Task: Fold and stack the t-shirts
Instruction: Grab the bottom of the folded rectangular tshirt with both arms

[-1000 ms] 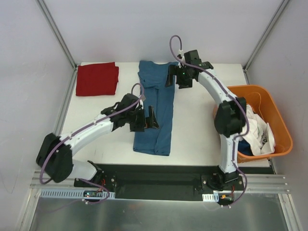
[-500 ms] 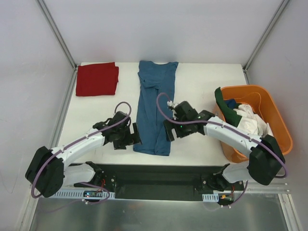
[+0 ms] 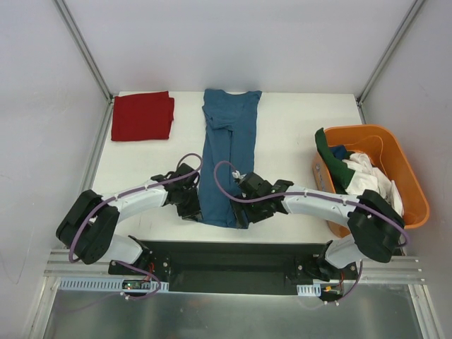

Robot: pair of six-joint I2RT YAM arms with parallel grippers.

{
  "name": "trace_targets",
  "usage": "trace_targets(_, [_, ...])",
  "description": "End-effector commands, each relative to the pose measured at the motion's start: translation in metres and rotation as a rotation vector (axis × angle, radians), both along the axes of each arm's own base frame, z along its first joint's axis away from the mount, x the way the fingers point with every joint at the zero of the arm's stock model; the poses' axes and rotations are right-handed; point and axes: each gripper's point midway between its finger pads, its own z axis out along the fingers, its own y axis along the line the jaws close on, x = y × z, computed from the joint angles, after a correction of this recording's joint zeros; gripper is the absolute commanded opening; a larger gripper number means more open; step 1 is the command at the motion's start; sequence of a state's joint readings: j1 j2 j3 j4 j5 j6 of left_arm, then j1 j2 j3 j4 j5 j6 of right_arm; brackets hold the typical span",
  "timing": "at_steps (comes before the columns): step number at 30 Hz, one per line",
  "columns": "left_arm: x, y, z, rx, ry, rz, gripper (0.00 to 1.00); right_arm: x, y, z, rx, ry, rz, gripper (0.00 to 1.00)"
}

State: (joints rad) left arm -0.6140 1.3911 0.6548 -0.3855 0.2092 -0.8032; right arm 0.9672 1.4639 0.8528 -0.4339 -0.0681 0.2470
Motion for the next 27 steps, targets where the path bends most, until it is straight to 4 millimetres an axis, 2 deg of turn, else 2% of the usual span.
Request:
trace_targets(1, [-0.010,0.008,-0.005,0.012,0.017,0.001,0.19,-0.002,0.006,-0.011,-0.009,0.026,-0.046,0.73])
trace_targets(2, [-0.011,0.008,-0.005,0.010,0.013,0.001,0.18,-0.004,0.004,-0.014,-0.022,0.025,-0.049,0.71])
trace_targets(3, [-0.011,0.009,-0.006,0.013,0.013,0.005,0.13,-0.004,0.001,-0.017,-0.040,0.025,-0.051,0.65])
trace_targets(6, [-0.012,0.010,-0.006,0.013,0.012,0.014,0.01,-0.009,-0.001,-0.020,-0.060,0.022,-0.046,0.56])
trace_targets(9, [-0.014,0.009,-0.004,-0.003,0.012,0.016,0.00,-0.016,-0.004,-0.025,-0.081,0.024,-0.041,0.35])
trace_targets(14, [-0.020,0.008,0.004,-0.048,-0.004,0.031,0.00,-0.032,0.003,-0.030,-0.075,0.043,-0.015,0.10])
trace_targets(15, [-0.027,0.009,0.003,-0.059,0.011,0.030,0.00,-0.036,0.003,-0.026,-0.071,0.040,-0.011,0.03])
trace_targets(17, [-0.031,0.006,0.012,-0.109,-0.011,0.034,0.00,-0.048,0.004,-0.021,-0.066,0.037,0.007,0.01])
trace_targets(18, [-0.043,0.008,0.010,-0.127,0.011,0.034,0.00,-0.055,0.001,-0.013,-0.058,0.036,0.017,0.01])
trace_targets(19, [-0.044,0.005,0.019,-0.173,-0.017,0.047,0.00,-0.060,0.000,-0.011,-0.066,0.009,0.033,0.01])
trace_targets(21, [-0.056,0.006,0.022,-0.216,-0.010,0.057,0.00,-0.070,0.001,0.002,-0.032,0.015,0.034,0.01])
trace_targets(22, [-0.057,0.003,0.034,-0.270,-0.045,0.050,0.00,-0.075,0.002,0.005,-0.020,0.020,0.042,0.01])
trace_targets(25, [-0.055,0.000,0.056,-0.349,-0.124,0.055,0.00,-0.076,0.008,0.027,0.050,-0.008,0.061,0.01])
trace_targets(27, [-0.048,-0.003,0.073,-0.377,-0.189,0.050,0.00,-0.062,0.005,0.041,0.057,-0.093,0.061,0.01])
